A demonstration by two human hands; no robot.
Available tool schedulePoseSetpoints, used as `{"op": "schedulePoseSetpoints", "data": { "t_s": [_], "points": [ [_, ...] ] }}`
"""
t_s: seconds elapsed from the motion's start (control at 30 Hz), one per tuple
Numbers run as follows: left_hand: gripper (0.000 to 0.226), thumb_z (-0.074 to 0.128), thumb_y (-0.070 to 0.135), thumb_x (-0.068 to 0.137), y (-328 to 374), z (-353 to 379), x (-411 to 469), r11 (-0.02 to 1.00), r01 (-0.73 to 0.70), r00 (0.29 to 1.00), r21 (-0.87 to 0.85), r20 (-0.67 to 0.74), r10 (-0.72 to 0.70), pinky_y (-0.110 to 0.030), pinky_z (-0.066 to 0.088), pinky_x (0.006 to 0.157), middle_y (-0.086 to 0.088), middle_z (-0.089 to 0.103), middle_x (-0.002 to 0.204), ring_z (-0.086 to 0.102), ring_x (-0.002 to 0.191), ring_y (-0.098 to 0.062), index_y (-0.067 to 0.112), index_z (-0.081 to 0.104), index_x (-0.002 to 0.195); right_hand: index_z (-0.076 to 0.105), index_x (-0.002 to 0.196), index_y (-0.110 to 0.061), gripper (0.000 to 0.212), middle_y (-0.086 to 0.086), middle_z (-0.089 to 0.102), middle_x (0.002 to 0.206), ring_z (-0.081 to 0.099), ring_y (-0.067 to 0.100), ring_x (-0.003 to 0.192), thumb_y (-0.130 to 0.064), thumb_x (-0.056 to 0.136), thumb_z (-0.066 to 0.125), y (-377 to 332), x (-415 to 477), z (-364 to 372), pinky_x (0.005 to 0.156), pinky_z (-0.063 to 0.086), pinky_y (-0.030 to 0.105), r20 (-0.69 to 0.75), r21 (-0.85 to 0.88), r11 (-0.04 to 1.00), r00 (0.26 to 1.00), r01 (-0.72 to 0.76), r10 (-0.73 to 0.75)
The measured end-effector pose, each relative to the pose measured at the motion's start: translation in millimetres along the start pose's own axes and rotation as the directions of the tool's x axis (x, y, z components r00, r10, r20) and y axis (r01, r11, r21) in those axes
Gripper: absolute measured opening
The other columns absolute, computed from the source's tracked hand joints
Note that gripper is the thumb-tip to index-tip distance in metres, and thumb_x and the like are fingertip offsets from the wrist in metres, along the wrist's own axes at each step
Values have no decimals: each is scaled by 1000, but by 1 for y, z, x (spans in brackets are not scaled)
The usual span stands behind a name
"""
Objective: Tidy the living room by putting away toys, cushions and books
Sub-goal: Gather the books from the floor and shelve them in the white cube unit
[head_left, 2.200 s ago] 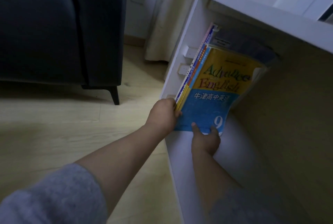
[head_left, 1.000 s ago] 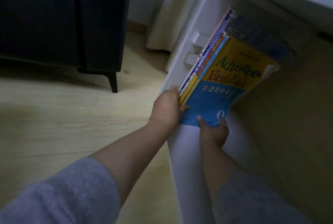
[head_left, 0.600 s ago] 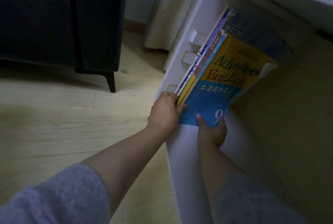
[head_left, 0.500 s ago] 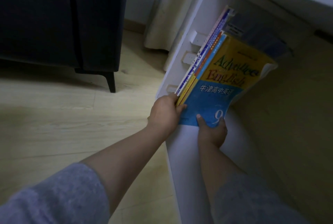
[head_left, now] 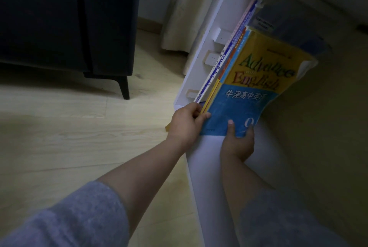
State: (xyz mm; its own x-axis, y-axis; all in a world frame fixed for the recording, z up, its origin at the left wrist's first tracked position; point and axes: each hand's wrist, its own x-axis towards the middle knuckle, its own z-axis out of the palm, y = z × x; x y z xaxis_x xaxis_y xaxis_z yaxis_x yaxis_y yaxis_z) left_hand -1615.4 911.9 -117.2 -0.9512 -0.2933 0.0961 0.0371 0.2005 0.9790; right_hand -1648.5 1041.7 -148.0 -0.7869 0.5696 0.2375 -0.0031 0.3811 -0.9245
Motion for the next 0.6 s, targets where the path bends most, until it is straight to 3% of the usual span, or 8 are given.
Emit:
{"op": "schedulePoseSetpoints", "data": {
  "t_s": [0.17, 0.33, 0.47, 0.6],
  "points": [
    [22, 67, 33, 85, -1, 1, 1, 999, 45, 999, 0, -16, -45, -44, 56, 74, -6, 67, 86, 65, 80, -25, 12, 62, 86, 43, 143, -10, 65, 13, 48, 140, 50, 27, 126, -30, 86, 69, 2, 3, -1, 96, 40, 23, 89, -53, 999, 996, -2, 7],
    [20, 58, 30, 92, 2, 3, -4, 980, 9, 1000, 200, -24, -5, -31, 51, 77, -6, 68, 102, 62, 92, -22, 14, 63, 102, 43, 143, -11, 69, 13, 44, 144, 46, 29, 130, -34, 84, 70, -2, -4, -1, 105, 42, 37, 99, -85, 996, 994, -31, 40],
    [19, 57, 26, 92, 5, -4, -5, 961, 5, 1000, 275, -27, 2, -33, 51, 77, -7, 67, 103, 60, 94, -23, 12, 65, 102, 43, 143, -10, 66, 13, 45, 144, 46, 30, 130, -30, 85, 70, -7, -10, -7, 105, 39, 35, 108, -80, 995, 991, -65, 74],
    [21, 59, 24, 90, 10, -10, -7, 948, 6, 999, 318, -39, 6, -35, 51, 79, -9, 68, 102, 60, 94, -26, 8, 65, 103, 44, 143, -9, 61, 14, 47, 142, 48, 29, 127, -25, 88, 68, -14, -13, -17, 93, 38, 24, 117, -59, 992, 986, -114, 120]
  ]
}}
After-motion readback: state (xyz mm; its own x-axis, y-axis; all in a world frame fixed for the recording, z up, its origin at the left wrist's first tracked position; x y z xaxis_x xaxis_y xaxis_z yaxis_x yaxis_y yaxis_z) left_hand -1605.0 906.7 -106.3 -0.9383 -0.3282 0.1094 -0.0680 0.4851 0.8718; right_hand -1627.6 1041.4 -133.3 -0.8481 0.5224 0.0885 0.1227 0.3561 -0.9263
